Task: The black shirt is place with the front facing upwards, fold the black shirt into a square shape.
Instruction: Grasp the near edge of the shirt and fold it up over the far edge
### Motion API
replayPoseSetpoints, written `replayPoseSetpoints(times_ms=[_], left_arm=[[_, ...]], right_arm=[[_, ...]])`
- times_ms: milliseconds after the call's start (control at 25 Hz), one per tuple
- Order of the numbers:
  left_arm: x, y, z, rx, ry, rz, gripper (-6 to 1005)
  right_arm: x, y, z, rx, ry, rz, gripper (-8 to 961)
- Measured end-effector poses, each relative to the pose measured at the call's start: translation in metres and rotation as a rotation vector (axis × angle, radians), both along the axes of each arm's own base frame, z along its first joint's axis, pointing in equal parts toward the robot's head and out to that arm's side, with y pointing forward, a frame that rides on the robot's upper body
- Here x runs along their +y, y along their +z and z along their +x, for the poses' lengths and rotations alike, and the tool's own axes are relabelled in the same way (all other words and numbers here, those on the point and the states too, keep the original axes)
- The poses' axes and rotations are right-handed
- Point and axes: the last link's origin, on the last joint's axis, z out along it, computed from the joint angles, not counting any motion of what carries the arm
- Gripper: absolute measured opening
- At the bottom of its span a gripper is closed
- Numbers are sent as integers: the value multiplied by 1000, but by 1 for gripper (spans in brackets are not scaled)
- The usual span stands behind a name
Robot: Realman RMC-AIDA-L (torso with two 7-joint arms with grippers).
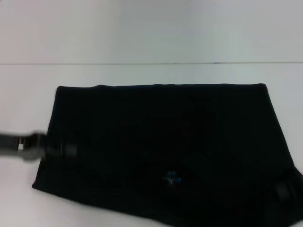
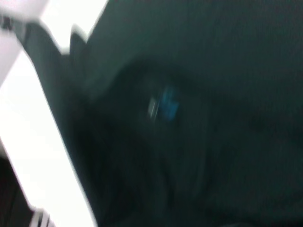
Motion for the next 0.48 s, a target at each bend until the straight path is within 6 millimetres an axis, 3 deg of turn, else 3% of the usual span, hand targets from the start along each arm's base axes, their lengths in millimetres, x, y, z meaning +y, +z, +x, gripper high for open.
replayPoseSetpoints(times_ms=[240, 480], left_arm=[[47, 8, -4, -25, 137, 321, 28], [64, -14, -20, -62, 264, 562, 28]], right_arm=[[49, 20, -11, 145, -203, 333, 125], [78, 13, -6, 273, -346, 577, 135]])
